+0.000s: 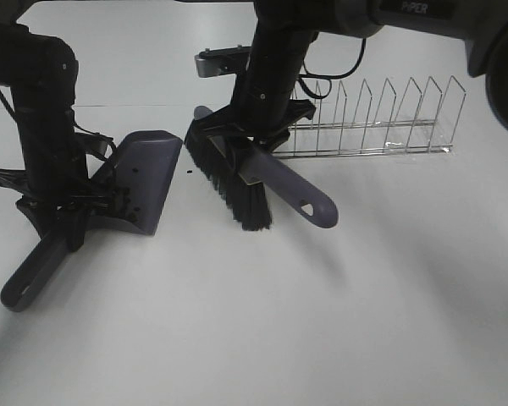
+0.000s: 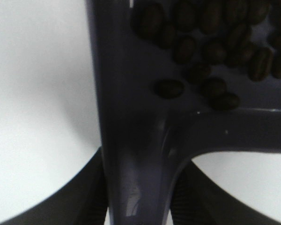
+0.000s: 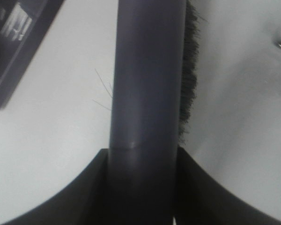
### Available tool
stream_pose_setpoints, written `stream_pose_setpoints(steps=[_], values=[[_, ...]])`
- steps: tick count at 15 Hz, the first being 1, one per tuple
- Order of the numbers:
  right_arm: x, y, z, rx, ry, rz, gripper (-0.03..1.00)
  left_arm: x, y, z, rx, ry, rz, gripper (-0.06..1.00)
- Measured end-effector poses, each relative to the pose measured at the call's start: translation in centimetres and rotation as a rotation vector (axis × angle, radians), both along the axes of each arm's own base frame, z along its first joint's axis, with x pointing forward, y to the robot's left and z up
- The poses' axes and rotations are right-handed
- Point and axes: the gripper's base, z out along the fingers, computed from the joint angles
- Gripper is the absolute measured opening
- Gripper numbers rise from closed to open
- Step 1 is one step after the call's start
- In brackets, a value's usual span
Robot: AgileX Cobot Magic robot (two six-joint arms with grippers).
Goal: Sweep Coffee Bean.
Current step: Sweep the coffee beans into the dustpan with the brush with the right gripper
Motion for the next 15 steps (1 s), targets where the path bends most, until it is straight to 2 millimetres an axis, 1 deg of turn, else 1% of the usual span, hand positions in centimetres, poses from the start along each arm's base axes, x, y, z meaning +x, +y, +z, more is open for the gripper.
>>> stream_pose_setpoints(steps=[2,3,5,6,7,8,9,11,12,14,15], values=[[-0.1,2.4,-0.5,0.019,-0.019,0.047,0.32,0.0,-0.3,0.0,-0.008,0.002,-0.013,0.33],[-0.2,3.0,-0.7,0.023,-0.024,0.059,0.32,-0.1,-0.4,0.0,-0.009,0.002,-0.014,0.33],[-0.4,5.0,-1.3,0.053,-0.032,0.089,0.32,-0.1,-0.8,-0.3,-0.009,0.014,-0.022,0.33],[-0.5,5.8,-1.4,0.084,-0.026,0.097,0.32,-0.1,-0.9,-0.4,-0.012,0.018,-0.019,0.33],[-0.5,6.4,-1.3,0.136,-0.024,0.103,0.32,-0.1,-0.9,-0.4,-0.012,0.023,-0.018,0.33],[-0.1,7.2,0.0,0.227,-0.039,0.110,0.32,-0.1,-0.9,-0.5,-0.012,0.028,-0.017,0.33],[0.0,7.3,0.6,0.242,-0.052,0.114,0.32,-0.1,-0.9,-0.5,-0.013,0.028,-0.017,0.33],[0.5,7.4,3.4,0.252,-0.123,0.128,0.32,-0.1,-1.0,-0.5,-0.023,0.031,-0.018,0.33],[0.6,7.0,4.4,0.229,-0.133,0.111,0.32,-0.1,-1.0,-0.4,-0.024,0.028,-0.018,0.33],[1.0,5.1,6.0,0.186,-0.119,0.052,0.32,-0.1,-0.9,-0.1,-0.026,0.020,-0.016,0.33],[1.3,3.8,7.2,0.178,-0.129,0.019,0.31,-0.1,-0.9,0.0,-0.026,0.013,-0.007,0.33]])
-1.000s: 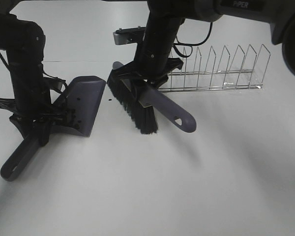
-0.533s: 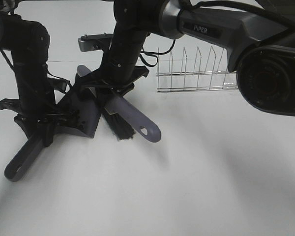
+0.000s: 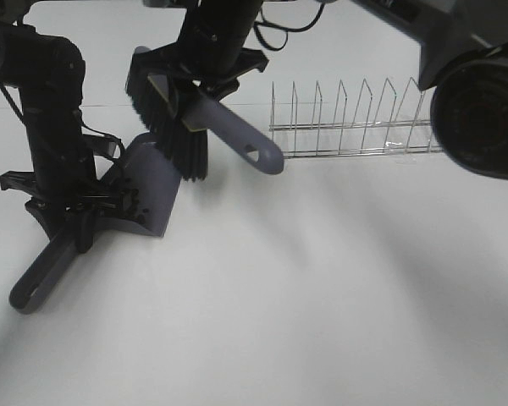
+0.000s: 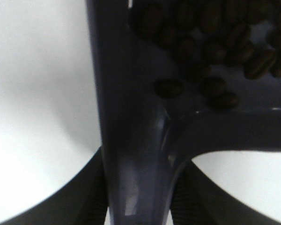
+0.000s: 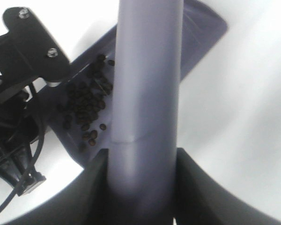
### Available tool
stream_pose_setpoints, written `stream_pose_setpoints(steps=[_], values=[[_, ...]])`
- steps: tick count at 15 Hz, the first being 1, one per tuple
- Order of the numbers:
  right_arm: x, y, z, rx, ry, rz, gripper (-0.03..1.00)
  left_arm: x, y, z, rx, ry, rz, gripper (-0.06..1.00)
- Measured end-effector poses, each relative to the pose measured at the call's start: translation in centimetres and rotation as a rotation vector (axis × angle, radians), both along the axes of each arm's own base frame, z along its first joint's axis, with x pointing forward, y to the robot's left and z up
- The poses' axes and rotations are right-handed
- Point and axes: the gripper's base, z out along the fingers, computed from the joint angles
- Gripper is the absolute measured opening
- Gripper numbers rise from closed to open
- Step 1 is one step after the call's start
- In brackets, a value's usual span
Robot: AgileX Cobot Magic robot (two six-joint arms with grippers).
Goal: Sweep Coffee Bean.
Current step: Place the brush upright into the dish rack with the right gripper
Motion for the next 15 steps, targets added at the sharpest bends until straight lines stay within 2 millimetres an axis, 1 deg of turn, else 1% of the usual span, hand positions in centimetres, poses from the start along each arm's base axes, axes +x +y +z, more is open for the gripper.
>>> stream_pose_setpoints(steps=[1,2,3,4,5,6,7,8,10,12,14,15], values=[[0.4,-1.5,1.7,0.000,-0.029,-0.028,0.31,0.1,0.1,0.1,-0.004,-0.006,0.006,0.33],[0.5,-2.3,2.8,0.000,-0.048,-0.045,0.31,0.1,0.2,0.2,-0.006,-0.013,0.019,0.33],[0.5,-3.8,5.1,-0.001,-0.094,-0.072,0.31,0.3,0.4,0.3,-0.008,-0.028,0.036,0.33],[0.3,-5.3,6.9,-0.013,-0.129,-0.102,0.31,0.4,0.7,0.4,-0.013,-0.036,0.048,0.33],[-0.2,-6.5,8.4,-0.038,-0.157,-0.128,0.31,0.5,1.0,0.6,-0.017,-0.041,0.056,0.33],[-1.9,-8.4,10.2,-0.114,-0.181,-0.143,0.31,0.5,0.9,1.0,-0.021,-0.051,0.082,0.33],[-3.0,-9.3,10.4,-0.161,-0.173,-0.143,0.31,0.5,0.9,1.0,-0.021,-0.051,0.098,0.33],[-3.6,-9.8,10.4,-0.188,-0.166,-0.143,0.31,0.5,0.9,1.0,-0.022,-0.050,0.103,0.33],[-5.8,-12.3,10.3,-0.269,-0.134,-0.160,0.31,0.5,0.8,1.0,-0.026,-0.050,0.110,0.33],[-8.0,-16.0,9.9,-0.305,-0.064,-0.234,0.31,0.1,0.9,0.7,-0.022,-0.038,0.133,0.33],[-9.5,-20.4,7.9,-0.354,0.038,-0.341,0.31,-1.2,1.1,0.2,-0.008,0.004,0.154,0.33],[-10.2,-22.1,6.5,-0.379,0.102,-0.387,0.31,-1.9,1.3,0.2,-0.004,0.014,0.158,0.33]])
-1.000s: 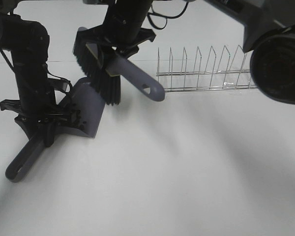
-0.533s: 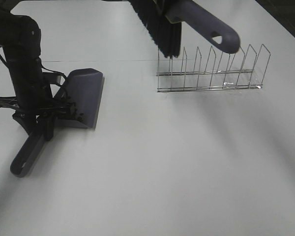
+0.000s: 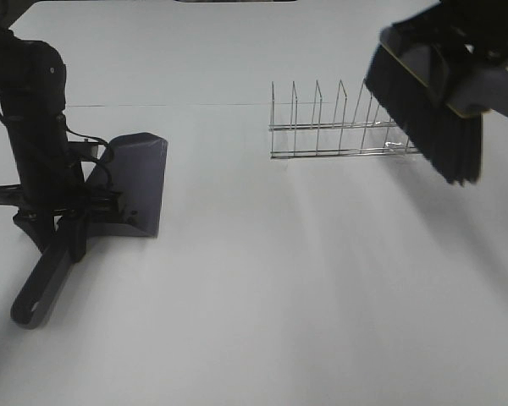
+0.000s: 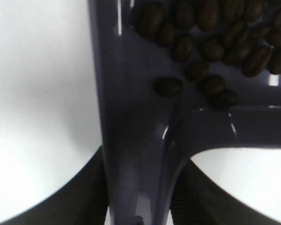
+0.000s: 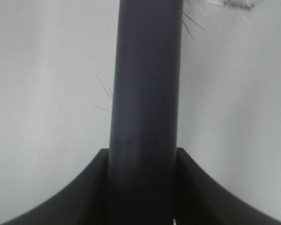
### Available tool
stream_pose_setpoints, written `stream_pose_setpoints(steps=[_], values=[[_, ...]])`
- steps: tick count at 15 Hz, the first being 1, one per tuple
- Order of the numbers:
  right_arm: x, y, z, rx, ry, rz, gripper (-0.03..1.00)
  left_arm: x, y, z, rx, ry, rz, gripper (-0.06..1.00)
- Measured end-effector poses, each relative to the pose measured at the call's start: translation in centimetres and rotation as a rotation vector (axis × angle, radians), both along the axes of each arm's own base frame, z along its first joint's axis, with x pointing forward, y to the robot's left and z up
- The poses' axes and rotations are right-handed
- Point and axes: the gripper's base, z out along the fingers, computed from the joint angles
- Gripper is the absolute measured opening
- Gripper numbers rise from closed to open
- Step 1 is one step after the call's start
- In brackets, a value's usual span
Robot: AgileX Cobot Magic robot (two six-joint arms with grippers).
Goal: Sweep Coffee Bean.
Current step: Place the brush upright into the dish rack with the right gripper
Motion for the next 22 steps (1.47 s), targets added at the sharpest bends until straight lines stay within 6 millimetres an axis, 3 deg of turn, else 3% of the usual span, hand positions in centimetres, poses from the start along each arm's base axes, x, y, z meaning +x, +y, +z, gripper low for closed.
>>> stream_pose_setpoints(steps=[3,10,22], values=[[-0.9,-2.2,-3.5,-0.018,0.109,-0.089,0.31,-1.0,0.3,0.8,0.003,-0.023,0.024,0.33],[1.5,-1.8,-7.9,-0.005,0.090,-0.106,0.31,-2.0,0.6,-0.1,0.008,-0.056,0.028,0.33],[5.6,-1.2,-10.5,-0.006,0.061,-0.139,0.31,-2.0,0.7,-0.1,0.011,-0.064,0.016,0.33]])
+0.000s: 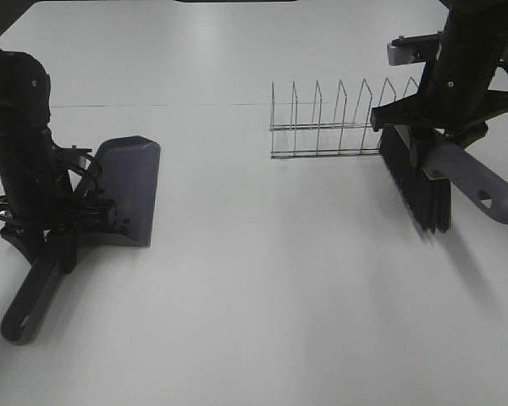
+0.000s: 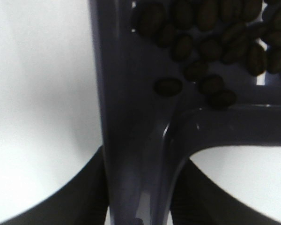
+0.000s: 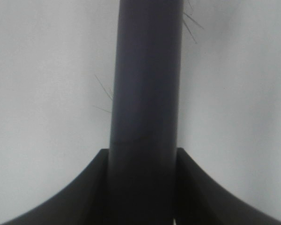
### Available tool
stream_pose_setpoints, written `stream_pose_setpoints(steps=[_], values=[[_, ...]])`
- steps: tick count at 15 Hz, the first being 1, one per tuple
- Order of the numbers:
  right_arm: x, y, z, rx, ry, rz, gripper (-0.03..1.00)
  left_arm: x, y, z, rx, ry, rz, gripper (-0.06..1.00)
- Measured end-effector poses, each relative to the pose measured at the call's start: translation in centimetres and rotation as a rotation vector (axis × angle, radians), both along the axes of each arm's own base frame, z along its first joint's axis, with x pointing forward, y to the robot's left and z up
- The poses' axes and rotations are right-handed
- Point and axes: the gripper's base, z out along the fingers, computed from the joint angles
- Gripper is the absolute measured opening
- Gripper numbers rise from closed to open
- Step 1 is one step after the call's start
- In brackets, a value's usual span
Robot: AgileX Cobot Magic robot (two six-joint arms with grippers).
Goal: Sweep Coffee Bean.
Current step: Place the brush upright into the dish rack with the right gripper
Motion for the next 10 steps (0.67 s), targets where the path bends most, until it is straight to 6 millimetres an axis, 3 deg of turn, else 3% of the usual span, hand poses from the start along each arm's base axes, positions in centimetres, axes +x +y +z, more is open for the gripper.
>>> stream_pose_setpoints(steps=[4,10], values=[[2.0,-0.1,-1.1,-0.012,0.000,-0.041,0.31,0.0,0.0,0.0,-0.001,-0.005,0.000,0.33],[3.8,-0.2,-0.5,-0.011,-0.093,-0.049,0.31,0.0,0.0,0.0,-0.001,-0.004,0.000,0.33]])
